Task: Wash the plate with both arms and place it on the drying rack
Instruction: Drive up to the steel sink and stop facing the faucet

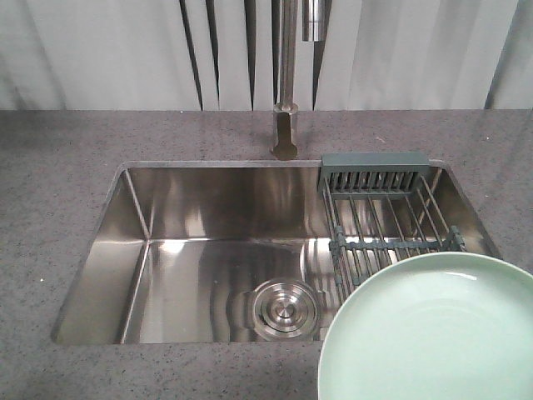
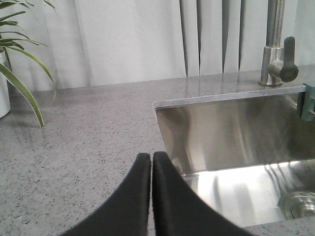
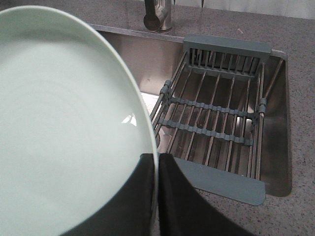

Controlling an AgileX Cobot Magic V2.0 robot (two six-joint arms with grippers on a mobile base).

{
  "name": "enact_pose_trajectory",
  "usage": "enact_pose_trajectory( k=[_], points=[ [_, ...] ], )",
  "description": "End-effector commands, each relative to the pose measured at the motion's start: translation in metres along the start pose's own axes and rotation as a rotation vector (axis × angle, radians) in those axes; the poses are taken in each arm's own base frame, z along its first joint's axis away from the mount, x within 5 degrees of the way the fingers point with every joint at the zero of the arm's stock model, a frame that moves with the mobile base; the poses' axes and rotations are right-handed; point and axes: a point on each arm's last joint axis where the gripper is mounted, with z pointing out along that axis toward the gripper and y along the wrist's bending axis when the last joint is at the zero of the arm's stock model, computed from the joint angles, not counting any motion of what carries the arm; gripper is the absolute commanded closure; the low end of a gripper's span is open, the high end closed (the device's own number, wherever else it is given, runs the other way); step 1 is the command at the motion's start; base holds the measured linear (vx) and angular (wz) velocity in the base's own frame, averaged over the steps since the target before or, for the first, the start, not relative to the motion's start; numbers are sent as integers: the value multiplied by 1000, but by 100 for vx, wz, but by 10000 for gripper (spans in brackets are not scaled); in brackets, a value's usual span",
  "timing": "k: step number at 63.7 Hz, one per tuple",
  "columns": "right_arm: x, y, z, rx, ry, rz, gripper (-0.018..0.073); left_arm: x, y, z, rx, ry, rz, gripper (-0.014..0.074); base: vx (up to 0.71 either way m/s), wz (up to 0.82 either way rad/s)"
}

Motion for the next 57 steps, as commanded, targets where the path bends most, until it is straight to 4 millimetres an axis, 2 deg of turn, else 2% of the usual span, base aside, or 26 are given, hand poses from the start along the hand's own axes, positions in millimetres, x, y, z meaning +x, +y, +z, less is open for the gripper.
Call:
enact_pose_trajectory(
  k=[1,57],
  points=[
    [-13,0,-2,5,-76,10,561,0,-1,0,10,-66,-18,602,4,-4],
    [-13,0,-2,5,-76,10,561,0,-1,0,10,-66,-18,602,4,-2]
  ],
)
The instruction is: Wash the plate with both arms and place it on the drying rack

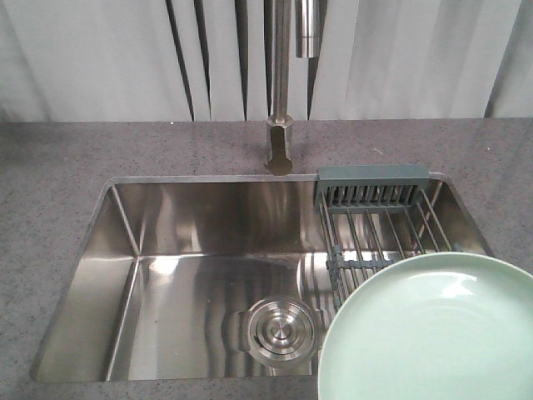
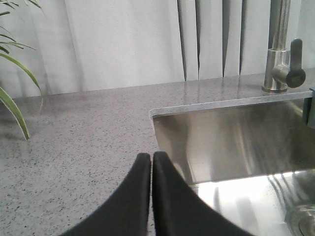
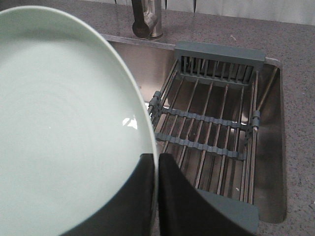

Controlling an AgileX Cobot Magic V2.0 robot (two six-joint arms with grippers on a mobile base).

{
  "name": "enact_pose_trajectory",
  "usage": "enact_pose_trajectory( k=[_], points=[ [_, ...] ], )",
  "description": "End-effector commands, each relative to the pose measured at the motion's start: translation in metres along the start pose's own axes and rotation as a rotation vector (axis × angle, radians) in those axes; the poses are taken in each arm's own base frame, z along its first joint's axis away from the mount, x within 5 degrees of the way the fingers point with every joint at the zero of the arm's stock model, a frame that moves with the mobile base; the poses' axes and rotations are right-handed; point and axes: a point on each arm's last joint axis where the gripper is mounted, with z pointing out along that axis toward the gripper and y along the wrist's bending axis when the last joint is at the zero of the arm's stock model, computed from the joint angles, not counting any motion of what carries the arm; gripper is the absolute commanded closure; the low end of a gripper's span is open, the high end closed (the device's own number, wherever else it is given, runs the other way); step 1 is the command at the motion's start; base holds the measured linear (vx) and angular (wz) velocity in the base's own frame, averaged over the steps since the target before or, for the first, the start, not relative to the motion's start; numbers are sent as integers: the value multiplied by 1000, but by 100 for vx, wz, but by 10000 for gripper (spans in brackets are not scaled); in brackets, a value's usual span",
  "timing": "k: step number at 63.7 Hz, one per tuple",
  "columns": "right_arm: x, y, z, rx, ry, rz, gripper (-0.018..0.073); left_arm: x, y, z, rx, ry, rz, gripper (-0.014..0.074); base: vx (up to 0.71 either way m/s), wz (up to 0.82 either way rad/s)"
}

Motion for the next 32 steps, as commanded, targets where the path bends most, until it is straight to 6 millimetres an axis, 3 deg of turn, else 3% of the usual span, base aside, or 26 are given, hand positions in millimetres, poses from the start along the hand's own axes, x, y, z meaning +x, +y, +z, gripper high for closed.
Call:
enact_pose_trajectory(
  k=[1,32],
  points=[
    [-13,0,-2,5,-76,10,561,0,-1,0,10,-66,-18,602,5,1],
    [-13,0,-2,5,-76,10,561,0,-1,0,10,-66,-18,602,4,1]
  ],
)
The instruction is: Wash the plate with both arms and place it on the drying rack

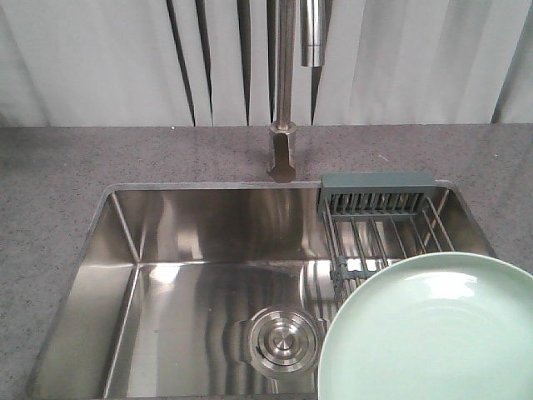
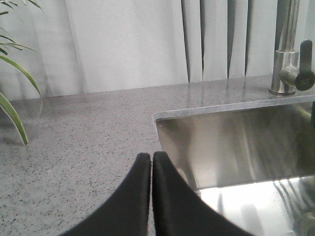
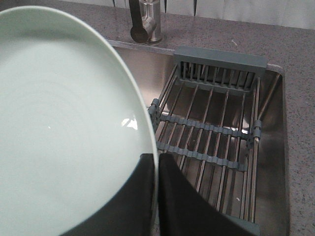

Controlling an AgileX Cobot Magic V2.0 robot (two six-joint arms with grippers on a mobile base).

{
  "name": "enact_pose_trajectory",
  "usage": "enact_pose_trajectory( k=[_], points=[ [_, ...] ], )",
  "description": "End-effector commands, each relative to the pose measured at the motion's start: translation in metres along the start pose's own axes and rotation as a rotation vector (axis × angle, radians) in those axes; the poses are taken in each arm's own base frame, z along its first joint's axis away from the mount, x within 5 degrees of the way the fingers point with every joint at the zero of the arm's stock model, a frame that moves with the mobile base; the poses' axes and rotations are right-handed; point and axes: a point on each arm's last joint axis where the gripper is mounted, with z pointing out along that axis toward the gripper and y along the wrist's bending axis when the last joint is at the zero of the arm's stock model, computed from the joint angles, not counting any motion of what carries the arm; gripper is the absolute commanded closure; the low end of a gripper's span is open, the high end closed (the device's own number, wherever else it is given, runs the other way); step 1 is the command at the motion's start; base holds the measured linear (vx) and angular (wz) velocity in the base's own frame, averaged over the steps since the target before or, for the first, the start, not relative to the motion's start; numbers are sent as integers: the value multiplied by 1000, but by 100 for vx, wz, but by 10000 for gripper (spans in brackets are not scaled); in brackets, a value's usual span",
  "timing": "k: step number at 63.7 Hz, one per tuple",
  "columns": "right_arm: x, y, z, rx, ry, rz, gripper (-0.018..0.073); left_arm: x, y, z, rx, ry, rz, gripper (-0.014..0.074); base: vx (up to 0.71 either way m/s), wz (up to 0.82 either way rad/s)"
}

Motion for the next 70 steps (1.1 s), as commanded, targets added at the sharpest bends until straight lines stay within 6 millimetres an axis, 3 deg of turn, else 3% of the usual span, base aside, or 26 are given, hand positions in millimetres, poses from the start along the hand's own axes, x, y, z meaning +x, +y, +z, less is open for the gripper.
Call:
enact_pose_trajectory(
  k=[1,70],
  points=[
    [-13,0,-2,5,-76,10,561,0,-1,0,10,-66,-18,602,3,1],
    [-13,0,-2,5,-76,10,561,-1,-1,0,10,-69,-18,602,0,0]
  ],
)
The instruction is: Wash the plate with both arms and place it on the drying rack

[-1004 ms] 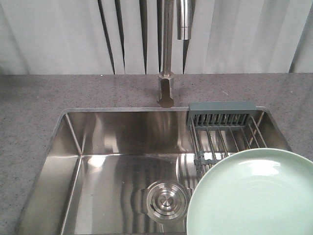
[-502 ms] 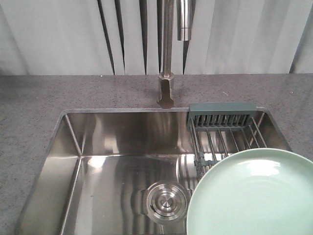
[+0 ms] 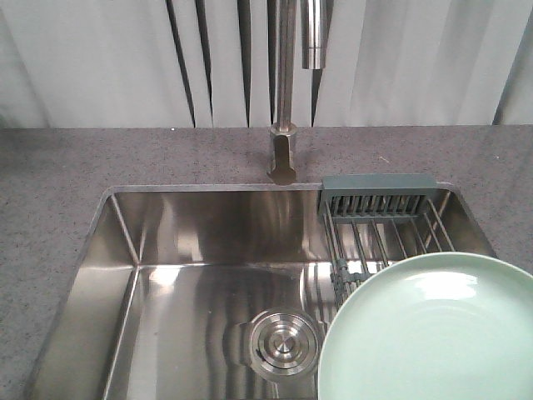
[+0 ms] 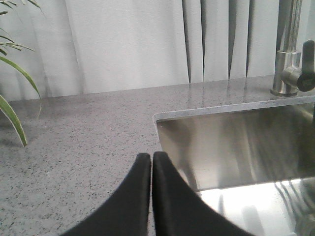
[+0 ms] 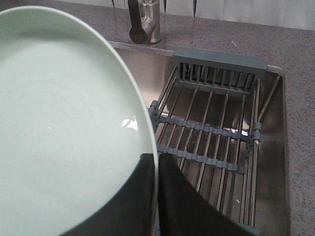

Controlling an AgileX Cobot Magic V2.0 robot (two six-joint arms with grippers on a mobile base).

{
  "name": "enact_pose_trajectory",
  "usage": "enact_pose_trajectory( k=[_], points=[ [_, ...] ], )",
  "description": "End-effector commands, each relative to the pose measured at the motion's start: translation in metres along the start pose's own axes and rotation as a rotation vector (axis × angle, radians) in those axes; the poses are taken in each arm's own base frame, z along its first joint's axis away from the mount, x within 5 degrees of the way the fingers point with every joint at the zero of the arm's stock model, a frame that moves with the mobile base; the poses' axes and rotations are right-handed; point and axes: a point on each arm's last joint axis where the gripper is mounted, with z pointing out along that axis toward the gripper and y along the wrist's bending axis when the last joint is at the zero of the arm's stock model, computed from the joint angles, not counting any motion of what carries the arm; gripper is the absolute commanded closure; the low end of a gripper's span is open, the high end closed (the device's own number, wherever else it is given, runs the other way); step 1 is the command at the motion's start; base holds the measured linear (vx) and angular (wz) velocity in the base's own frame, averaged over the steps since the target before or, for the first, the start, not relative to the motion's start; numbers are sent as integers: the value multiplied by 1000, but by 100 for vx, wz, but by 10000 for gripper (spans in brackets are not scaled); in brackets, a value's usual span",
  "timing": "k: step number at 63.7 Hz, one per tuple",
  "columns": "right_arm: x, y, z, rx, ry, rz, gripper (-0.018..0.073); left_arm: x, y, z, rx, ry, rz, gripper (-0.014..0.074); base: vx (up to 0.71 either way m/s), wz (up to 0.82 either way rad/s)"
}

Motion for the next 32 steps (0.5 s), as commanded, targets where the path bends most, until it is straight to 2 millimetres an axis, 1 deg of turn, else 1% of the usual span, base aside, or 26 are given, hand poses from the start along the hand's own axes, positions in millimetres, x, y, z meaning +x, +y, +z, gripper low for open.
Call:
enact_pose_trajectory(
  k=[1,5,8,11,15,19,22,32],
  points=[
    [-13,0,-2,5,-76,10,561,-1,-1,0,11,-71,-22,602,0,0],
    [-13,0,-2,5,-76,10,561,-1,-1,0,14,-72,-77,602,0,0],
    [-13,0,-2,5,-76,10,561,-1,-1,0,20,-71,-190,602,0,0],
    [-13,0,-2,5,-76,10,561,-1,-1,0,27,-69,-324,602,0,0],
    [-13,0,-2,5,-76,10,561,-1,-2,0,41,-65,-580,602,0,0],
    [-13,0,-2,5,-76,10,561,-1,-2,0,48,-62,-708,602,0,0],
    [-13,0,-2,5,-76,10,561,-1,-2,0,51,-61,-764,602,0,0],
    [-13,0,-2,5,-76,10,561,-5,-1,-1,58,-94,-797,602,0,0]
  ],
)
